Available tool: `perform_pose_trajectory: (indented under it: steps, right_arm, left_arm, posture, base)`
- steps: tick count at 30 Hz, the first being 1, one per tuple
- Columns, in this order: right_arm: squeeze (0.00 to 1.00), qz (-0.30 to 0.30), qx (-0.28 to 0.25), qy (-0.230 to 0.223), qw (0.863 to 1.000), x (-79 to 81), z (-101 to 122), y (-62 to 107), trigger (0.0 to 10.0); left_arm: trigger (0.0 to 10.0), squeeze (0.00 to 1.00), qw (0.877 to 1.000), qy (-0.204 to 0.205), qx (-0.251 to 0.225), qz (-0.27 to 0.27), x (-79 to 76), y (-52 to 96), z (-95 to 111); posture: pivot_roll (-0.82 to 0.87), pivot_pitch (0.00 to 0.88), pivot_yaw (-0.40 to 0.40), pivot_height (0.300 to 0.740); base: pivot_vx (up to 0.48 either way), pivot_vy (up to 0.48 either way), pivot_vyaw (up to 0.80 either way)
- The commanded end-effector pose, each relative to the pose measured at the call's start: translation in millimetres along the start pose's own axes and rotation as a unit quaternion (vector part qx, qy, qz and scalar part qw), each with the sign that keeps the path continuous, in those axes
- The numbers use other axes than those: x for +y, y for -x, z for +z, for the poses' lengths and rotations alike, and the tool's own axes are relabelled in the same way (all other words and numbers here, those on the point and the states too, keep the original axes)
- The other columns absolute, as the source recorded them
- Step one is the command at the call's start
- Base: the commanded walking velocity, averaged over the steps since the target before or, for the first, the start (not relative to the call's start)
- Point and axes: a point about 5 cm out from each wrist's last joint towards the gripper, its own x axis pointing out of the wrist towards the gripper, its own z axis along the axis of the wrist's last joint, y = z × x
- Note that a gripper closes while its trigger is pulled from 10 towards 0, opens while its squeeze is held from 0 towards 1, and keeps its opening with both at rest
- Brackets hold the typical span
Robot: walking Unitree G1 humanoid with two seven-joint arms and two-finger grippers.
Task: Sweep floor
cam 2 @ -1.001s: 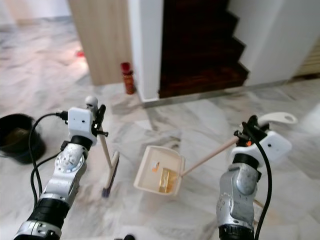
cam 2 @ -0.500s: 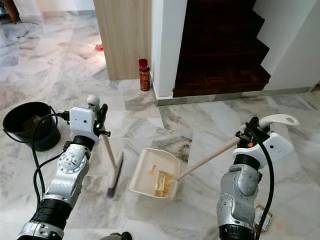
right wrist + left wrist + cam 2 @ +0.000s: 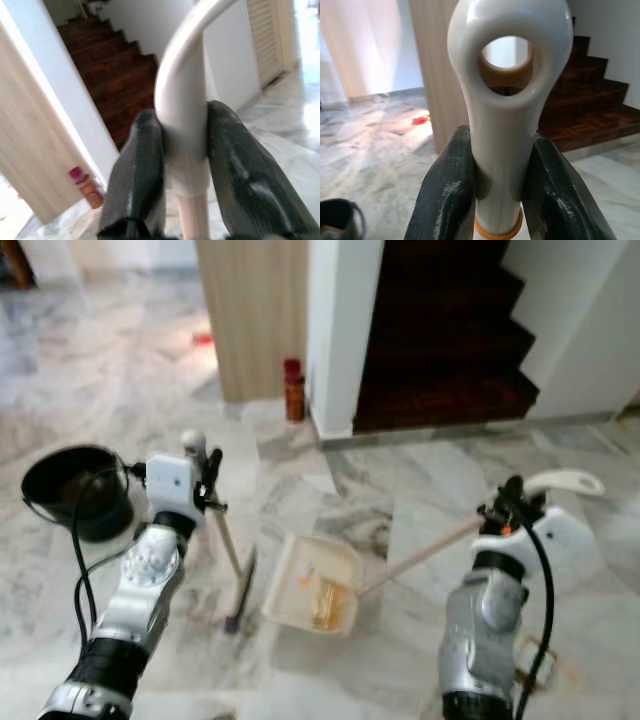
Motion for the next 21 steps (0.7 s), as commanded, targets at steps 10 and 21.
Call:
perform_pose_trajectory:
  steps: [10,21]
  right_arm:
    - [0.0,0.001,-0.016,-0.024,1.0,1.6,9.9,-5.4,10.0]
    - [0.0,0.009,-0.008,-0.028,1.0,3.4,9.8,-7.4,10.0]
  left_arm:
    - [10.0,0.0,1.0,-0.006,-0.025,-0.001,-1.3,-3.7,11.2]
    - [10.0,0.0,1.0,-0.006,-0.02,0.001,-1.1,-3.3,10.0]
  posture:
    - [0.07,0.066,-0.05,0.74]
    - [0.06,0.086,-0.051,0.74]
  base:
    - [0.0,0.337,0.0]
    - [0.0,0.337,0.0]
